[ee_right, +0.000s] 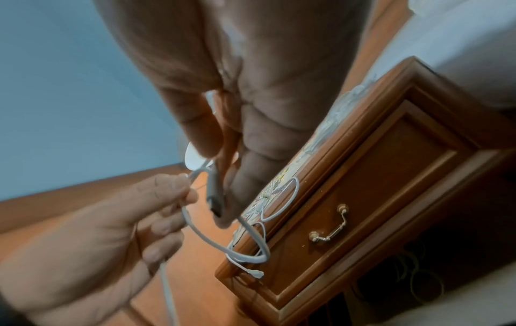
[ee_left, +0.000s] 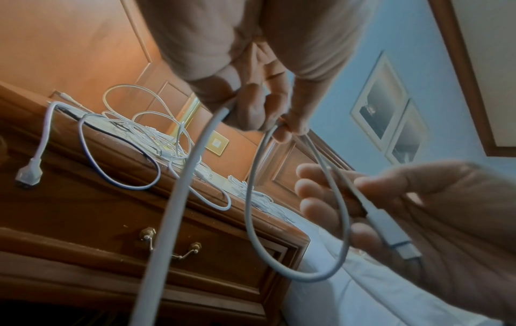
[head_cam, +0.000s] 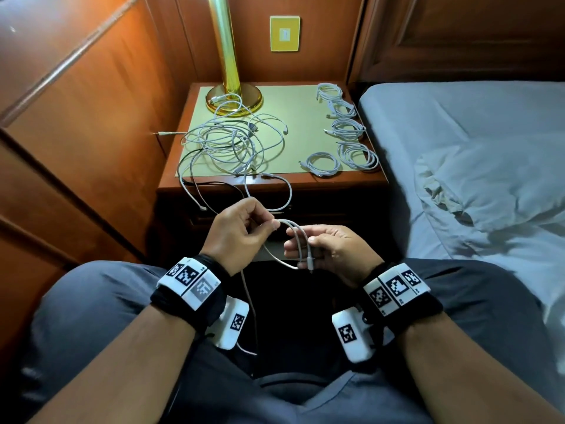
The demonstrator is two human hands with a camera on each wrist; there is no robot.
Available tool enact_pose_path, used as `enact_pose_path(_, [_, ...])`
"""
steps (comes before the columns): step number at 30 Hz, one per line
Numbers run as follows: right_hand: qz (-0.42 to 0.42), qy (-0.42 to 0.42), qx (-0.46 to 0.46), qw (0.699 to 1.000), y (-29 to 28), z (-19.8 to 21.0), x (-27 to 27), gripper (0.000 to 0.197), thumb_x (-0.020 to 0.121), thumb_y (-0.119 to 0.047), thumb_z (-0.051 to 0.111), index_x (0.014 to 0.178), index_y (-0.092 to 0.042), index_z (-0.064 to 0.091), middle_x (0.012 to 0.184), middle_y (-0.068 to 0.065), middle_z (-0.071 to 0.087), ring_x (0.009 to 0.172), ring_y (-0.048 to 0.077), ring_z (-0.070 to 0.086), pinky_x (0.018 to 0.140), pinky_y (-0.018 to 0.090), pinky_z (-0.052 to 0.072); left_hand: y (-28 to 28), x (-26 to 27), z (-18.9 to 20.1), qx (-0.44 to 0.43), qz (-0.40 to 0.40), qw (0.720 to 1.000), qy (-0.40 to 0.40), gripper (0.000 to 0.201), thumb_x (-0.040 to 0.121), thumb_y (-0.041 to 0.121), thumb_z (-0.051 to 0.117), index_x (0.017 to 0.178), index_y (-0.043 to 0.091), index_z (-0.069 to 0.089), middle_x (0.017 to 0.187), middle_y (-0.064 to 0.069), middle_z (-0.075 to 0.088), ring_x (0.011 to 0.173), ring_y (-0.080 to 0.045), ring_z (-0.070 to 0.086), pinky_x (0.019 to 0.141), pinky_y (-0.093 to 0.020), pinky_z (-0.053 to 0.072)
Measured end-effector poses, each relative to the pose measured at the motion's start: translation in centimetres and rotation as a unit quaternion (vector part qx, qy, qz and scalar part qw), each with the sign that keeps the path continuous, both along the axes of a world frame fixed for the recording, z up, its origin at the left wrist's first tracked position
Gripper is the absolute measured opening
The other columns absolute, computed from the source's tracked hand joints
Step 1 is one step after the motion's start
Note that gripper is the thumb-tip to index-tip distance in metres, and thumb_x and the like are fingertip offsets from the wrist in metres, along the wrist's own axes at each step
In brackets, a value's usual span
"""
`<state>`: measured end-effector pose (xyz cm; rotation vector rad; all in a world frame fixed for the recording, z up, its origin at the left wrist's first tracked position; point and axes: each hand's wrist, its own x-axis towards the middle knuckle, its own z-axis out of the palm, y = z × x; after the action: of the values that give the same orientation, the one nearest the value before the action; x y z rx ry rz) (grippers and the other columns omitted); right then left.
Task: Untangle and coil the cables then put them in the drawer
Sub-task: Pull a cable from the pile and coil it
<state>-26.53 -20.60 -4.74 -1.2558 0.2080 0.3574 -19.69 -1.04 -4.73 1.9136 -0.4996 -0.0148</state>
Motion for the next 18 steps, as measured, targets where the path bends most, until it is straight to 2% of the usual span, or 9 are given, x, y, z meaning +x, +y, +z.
enact_pose_path(2, [0.019,-0.001,0.021,1.0,-0.3,0.1,-0.2,0.033,0.099,0.006,0.039,0.119,-0.005,0.064,0.11,0.016,0.072,0.104,0.03,0.071,0.085,0.035,0.057,0.0,-0.1,0.2,-0.018,0.009,1.0,0.003,0.016,0.085,0.012,0.079,0.079,0.009,0.064,0.078,-0.009,0.068,0.068,-0.034,0.06,0.063,-0.039,0.05])
enact_pose_path(4, [0.028,-0.011,0.038,0.999,-0.5,0.2,-0.5,0.029,0.098,0.003,0.049,0.122,-0.004,0.063,0.115,0.018,0.071,0.109,0.031,0.069,0.087,0.034,0.059,0.0,-0.1,0.4,-0.027,0.015,1.0,-0.002,0.017,0.084,0.011,0.08,0.079,0.008,0.064,0.077,-0.008,0.068,0.068,-0.036,0.059,0.062,-0.041,0.051])
enact_pose_path(6, [0.028,-0.013,0.027,0.999,-0.4,0.4,-0.8,0.029,0.095,-0.001,0.057,0.123,-0.006,0.064,0.113,0.017,0.072,0.106,0.03,0.07,0.075,0.027,0.06,0.0,-0.2,0.5,-0.038,0.018,0.999,-0.001,0.016,0.084,0.01,0.08,0.079,0.007,0.065,0.077,-0.005,0.069,0.069,-0.037,0.06,0.063,-0.042,0.052])
enact_pose_path(8, [0.027,-0.026,-0.022,0.999,-0.4,0.5,-0.9,0.028,0.093,-0.005,0.063,0.121,-0.007,0.066,0.108,0.016,0.074,0.097,0.026,0.073,0.061,0.023,0.058,-0.1,-0.4,0.7,-0.05,0.017,0.999,0.005,0.015,0.084,0.01,0.08,0.08,0.006,0.066,0.078,-0.002,0.069,0.071,-0.034,0.062,0.066,-0.041,0.053])
enact_pose_path(11, [0.022,-0.092,-0.129,0.987,-0.3,0.2,-0.8,0.021,0.091,-0.005,0.068,0.111,-0.007,0.069,0.098,0.015,0.075,0.082,0.023,0.07,0.048,0.023,0.054,-0.1,-0.6,0.7,-0.039,0.011,0.999,0.005,0.015,0.084,0.012,0.081,0.08,0.009,0.067,0.077,-0.004,0.069,0.067,-0.018,0.062,0.066,-0.029,0.052])
enact_pose_path(13, [0.008,-0.121,-0.18,0.976,-0.2,-0.2,-0.7,0.013,0.09,-0.003,0.069,0.103,-0.007,0.068,0.086,0.012,0.071,0.07,0.019,0.065,0.045,0.024,0.052,-0.2,-0.8,0.9,-0.023,0.004,1.0,0.008,0.013,0.085,0.013,0.079,0.081,0.01,0.067,0.077,-0.006,0.069,0.065,-0.014,0.061,0.063,-0.023,0.049])
enact_pose_path(15, [-0.005,-0.141,-0.209,0.968,-0.1,-0.7,-0.5,0.009,0.089,-0.005,0.071,0.095,-0.006,0.065,0.079,0.006,0.067,0.062,0.017,0.061,0.043,0.026,0.05,-0.4,-1.1,1.0,-0.04,-0.015,0.998,0.051,0.013,0.087,0.011,0.077,0.084,0.007,0.065,0.077,-0.008,0.071,0.065,-0.021,0.068,0.06,-0.024,0.052])
enact_pose_path(18, [-0.017,-0.156,-0.281,0.947,-0.2,-1.2,-0.4,0.008,0.09,-0.011,0.071,0.09,-0.013,0.063,0.074,0.003,0.062,0.054,0.023,0.056,0.043,0.03,0.048,-0.7,-1.5,1.2,-0.065,-0.041,0.991,0.112,0.015,0.088,0.009,0.075,0.088,0.003,0.062,0.074,-0.004,0.069,0.06,-0.026,0.072,0.055,-0.029,0.057])
